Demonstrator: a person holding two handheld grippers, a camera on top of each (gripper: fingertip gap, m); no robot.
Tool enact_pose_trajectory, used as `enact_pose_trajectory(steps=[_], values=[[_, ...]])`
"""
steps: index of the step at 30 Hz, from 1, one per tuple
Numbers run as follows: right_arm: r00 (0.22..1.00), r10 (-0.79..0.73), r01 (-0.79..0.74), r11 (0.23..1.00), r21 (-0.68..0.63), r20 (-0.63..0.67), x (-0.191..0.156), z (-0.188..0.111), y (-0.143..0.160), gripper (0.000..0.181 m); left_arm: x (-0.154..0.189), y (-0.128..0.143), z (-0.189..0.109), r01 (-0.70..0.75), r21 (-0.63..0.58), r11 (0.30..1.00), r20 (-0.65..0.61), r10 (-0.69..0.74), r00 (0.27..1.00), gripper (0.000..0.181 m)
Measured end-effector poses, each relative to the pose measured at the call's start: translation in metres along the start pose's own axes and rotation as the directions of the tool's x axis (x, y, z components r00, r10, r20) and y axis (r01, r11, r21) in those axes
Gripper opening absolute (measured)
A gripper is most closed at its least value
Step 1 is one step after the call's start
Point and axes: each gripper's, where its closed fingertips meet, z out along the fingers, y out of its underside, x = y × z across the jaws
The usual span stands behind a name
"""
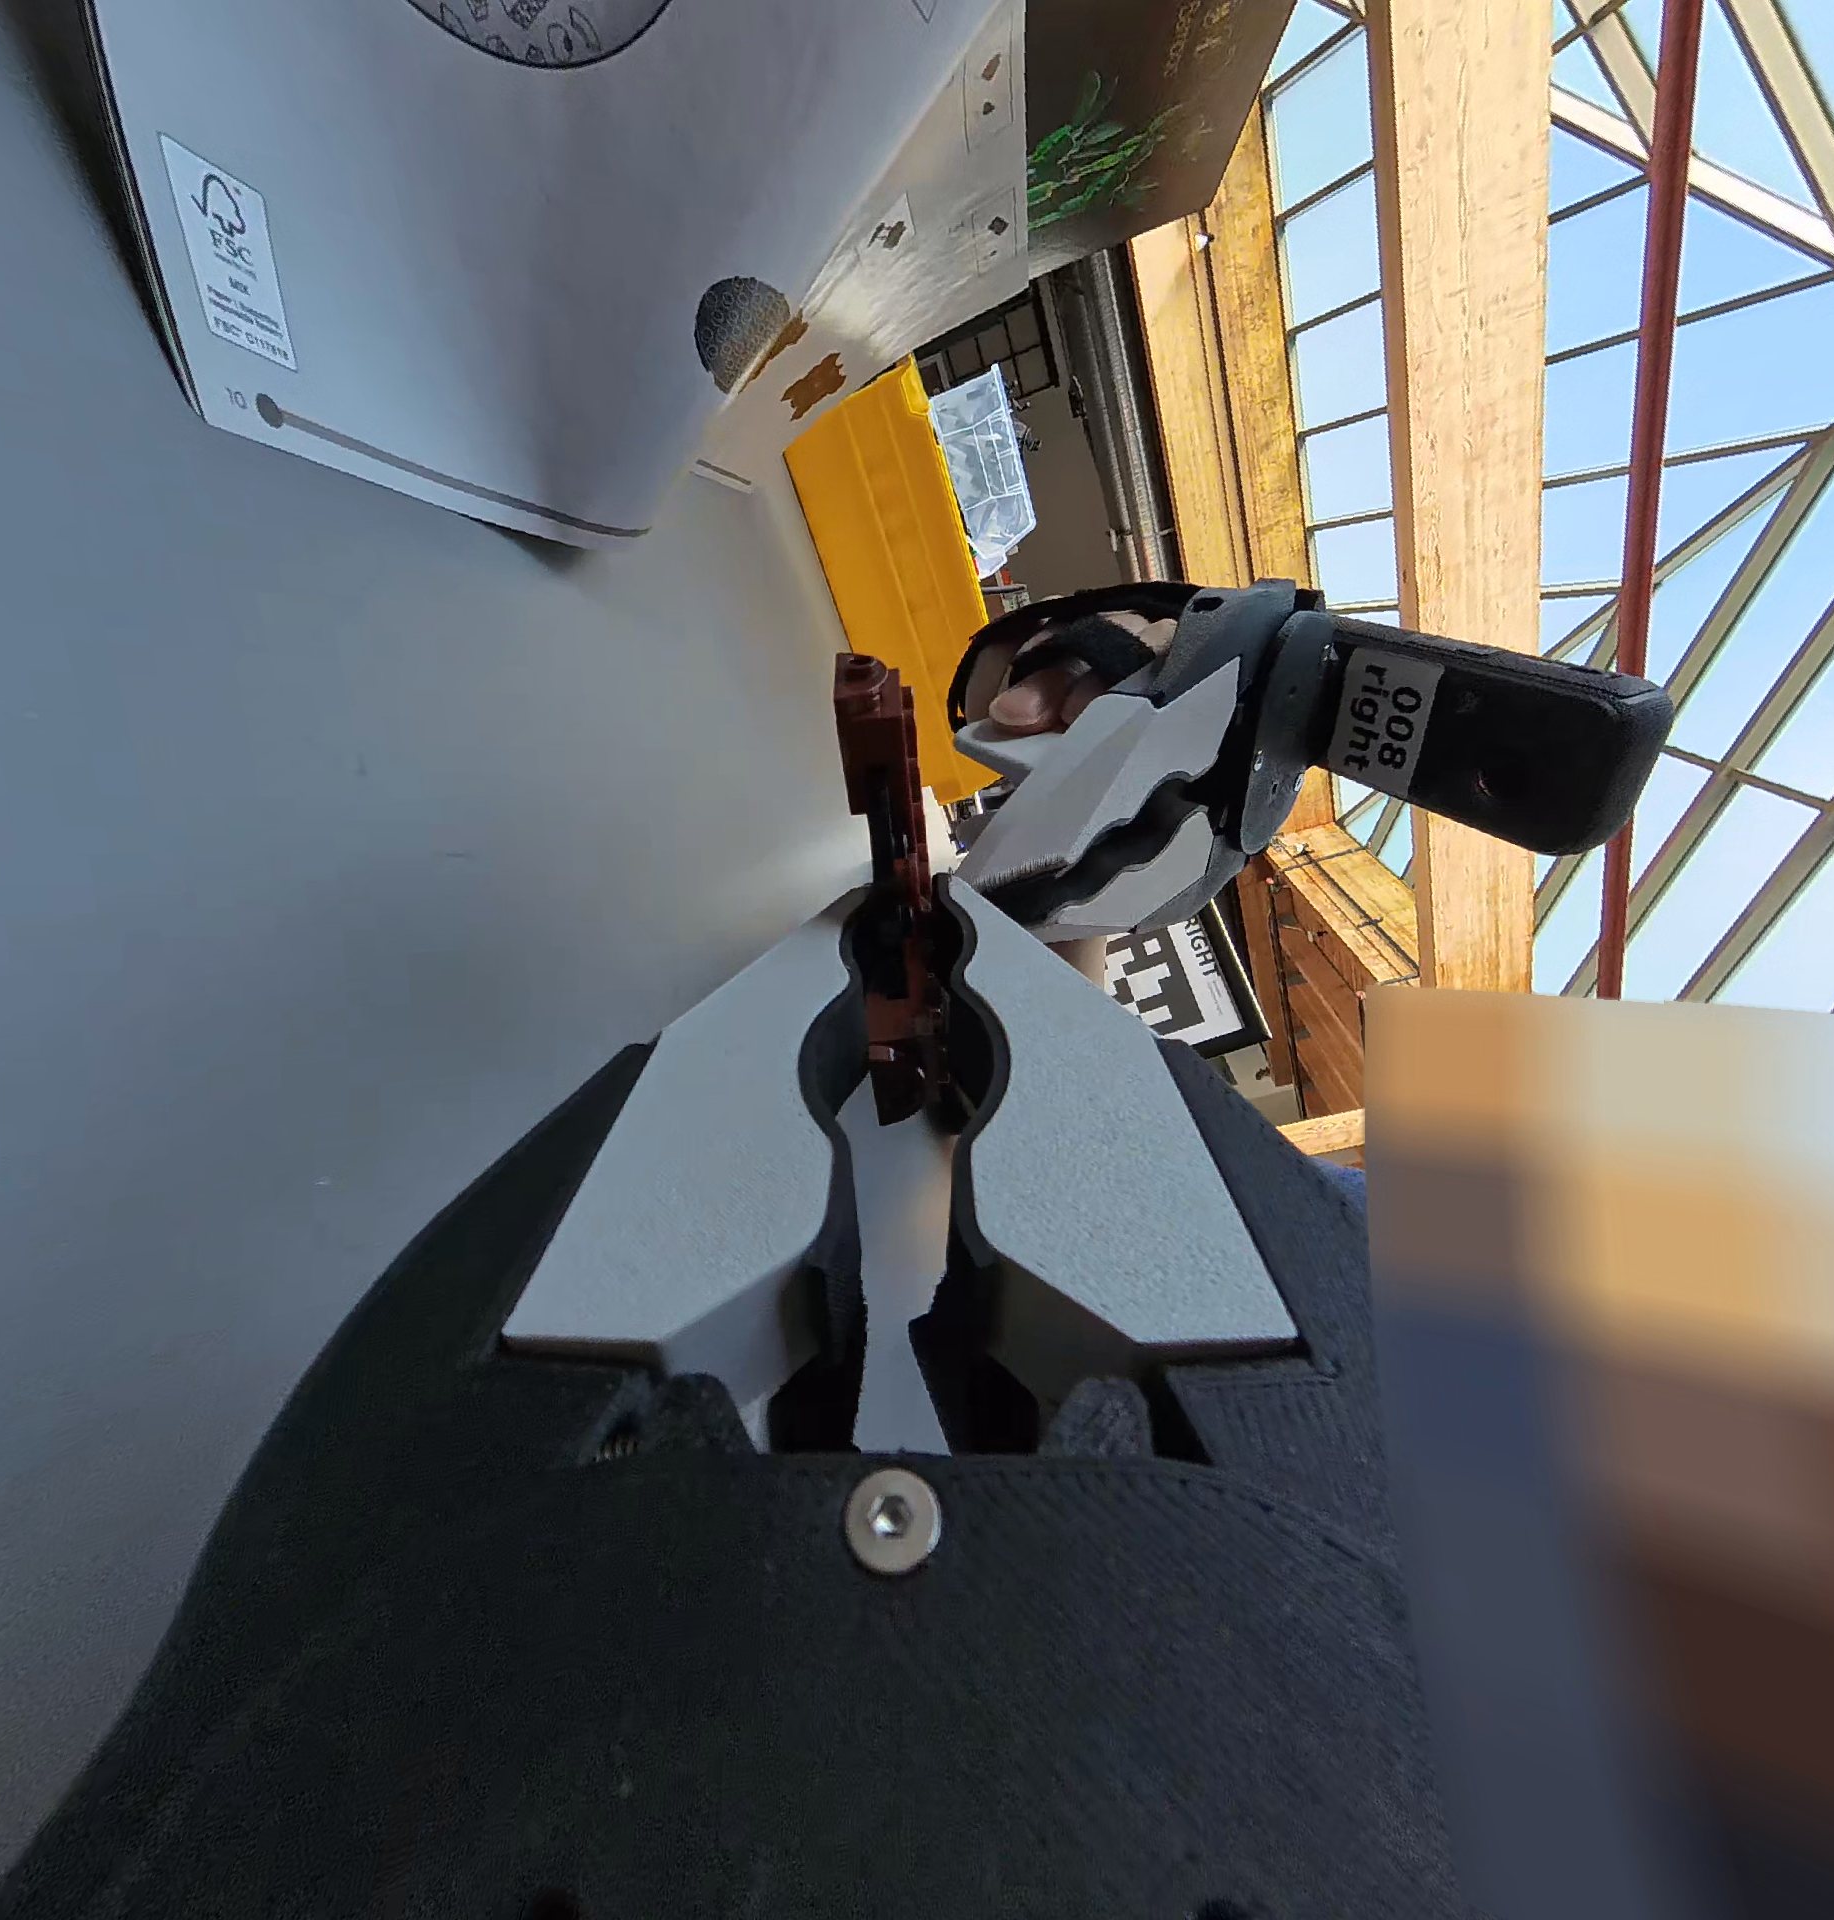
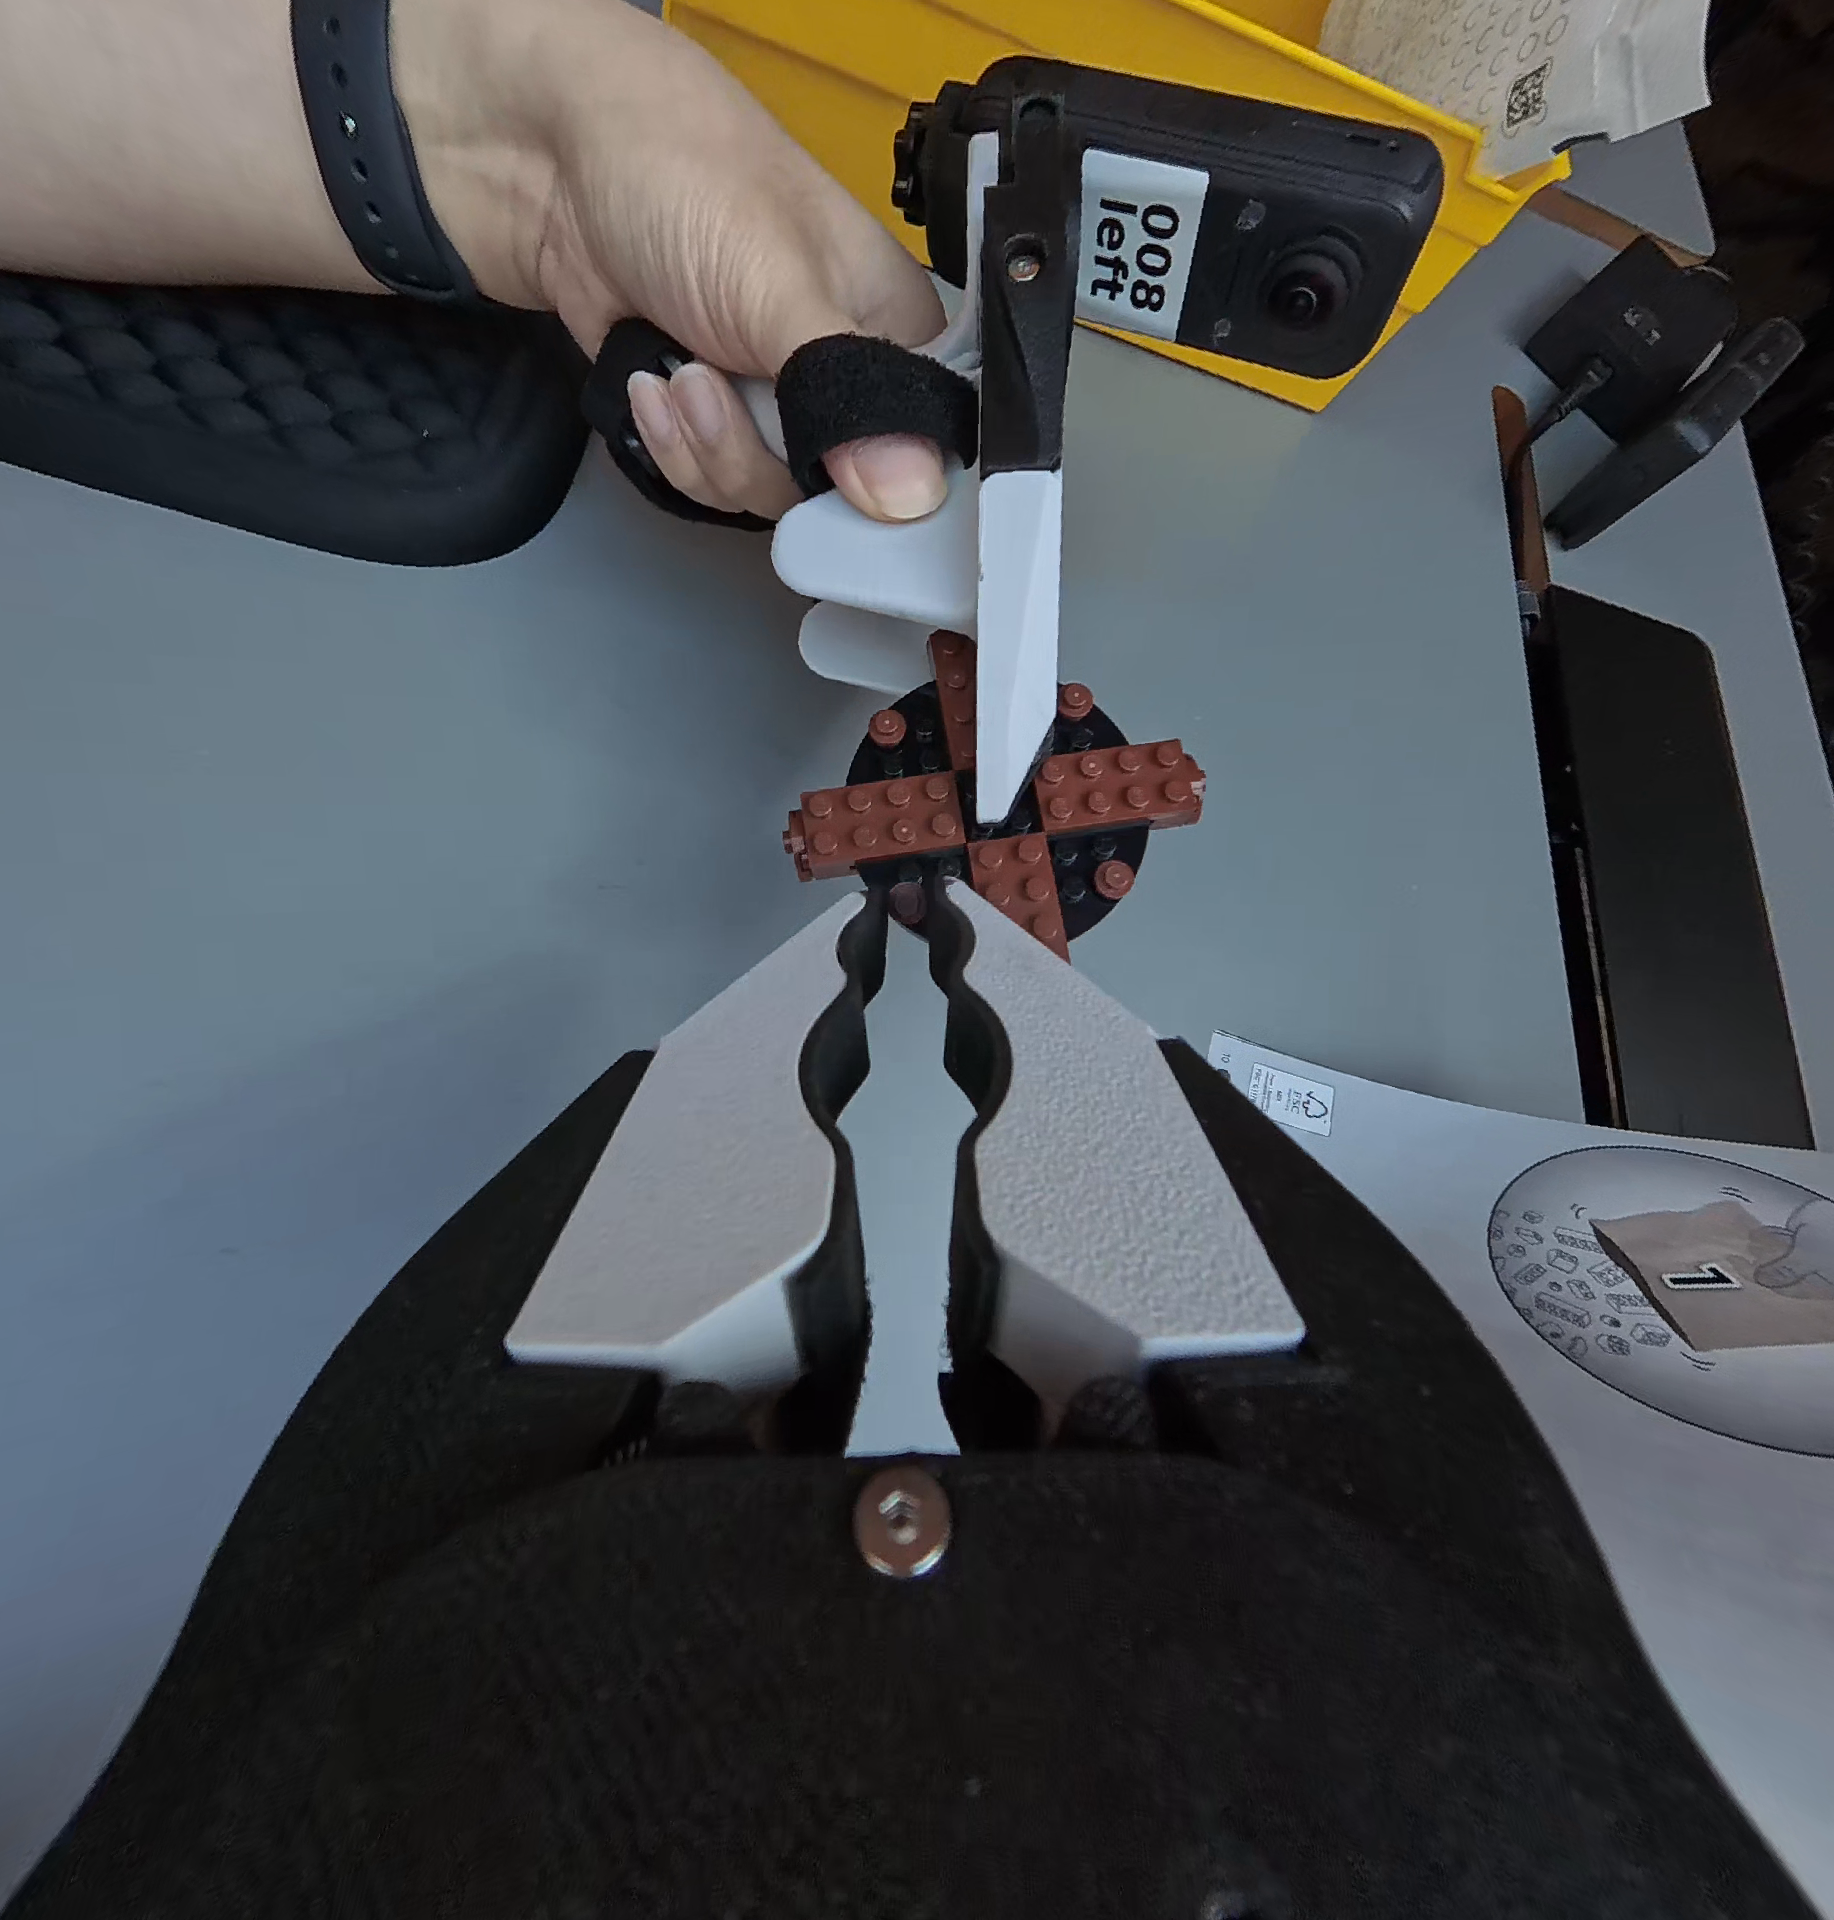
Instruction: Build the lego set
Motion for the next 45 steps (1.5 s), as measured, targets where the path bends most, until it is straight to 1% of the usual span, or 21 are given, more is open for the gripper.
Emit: enact_pose_trajectory(steps=[1,4,8,11,13,16,20,25,33,38,42,45], values=[[1.000,-0.001,0.001,1.000,-0.005,0.002,0.000,0.001,0.001,0.007,0.001,0.000,0.001,0.003,-0.001,1.000,-0.007,-0.003,1.000,0.005],[1.000,-0.003,0.003,0.999,-0.033,0.003,0.001,0.004,0.006,0.007,0.000,0.001,0.002,0.009,-0.003,1.000,-0.006,-0.009,1.000,0.005],[1.000,0.015,-0.014,0.999,-0.036,0.020,-0.001,0.004,0.007,0.007,0.000,0.002,0.002,0.038,-0.006,0.999,-0.021,-0.038,0.999,0.006],[1.000,0.001,0.000,0.999,-0.051,0.017,-0.002,0.004,0.008,0.007,-0.001,0.003,0.003,0.067,-0.009,0.998,-0.039,-0.067,0.997,0.006],[1.000,-0.002,0.003,0.997,-0.077,0.013,-0.002,0.004,0.009,0.007,-0.002,0.004,0.003,0.084,-0.008,0.996,-0.045,-0.085,0.995,0.006],[1.000,-0.009,0.011,0.992,-0.126,0.013,-0.003,0.006,0.013,0.007,-0.004,0.005,0.005,0.073,-0.018,0.997,-0.024,-0.073,0.997,0.006],[1.000,-0.029,0.029,0.989,-0.146,0.001,-0.003,0.004,0.010,0.006,0.000,0.005,0.004,0.074,-0.017,0.997,-0.044,-0.075,0.996,0.006],[0.996,-0.088,0.086,0.971,-0.221,0.002,-0.008,0.007,0.016,0.006,-0.004,0.009,0.006,0.071,-0.036,0.997,-0.016,-0.072,0.997,0.006],[0.991,-0.133,0.125,0.975,-0.181,-0.032,-0.006,0.003,0.009,0.007,0.002,0.006,0.004,0.093,-0.025,0.995,-0.064,-0.094,0.993,0.006],[0.995,-0.103,0.100,0.976,-0.193,-0.005,-0.008,0.003,0.010,0.007,0.000,0.009,0.006,0.105,-0.038,0.994,-0.062,-0.107,0.992,0.006],[0.997,-0.080,0.081,0.980,-0.183,0.011,-0.010,0.003,0.010,0.007,0.000,0.011,0.007,0.084,-0.048,0.995,-0.042,-0.086,0.995,0.006],[0.997,-0.075,0.076,0.982,-0.172,0.011,-0.009,0.003,0.009,0.008,0.000,0.010,0.006,0.088,-0.047,0.995,-0.050,-0.091,0.995,0.006]])
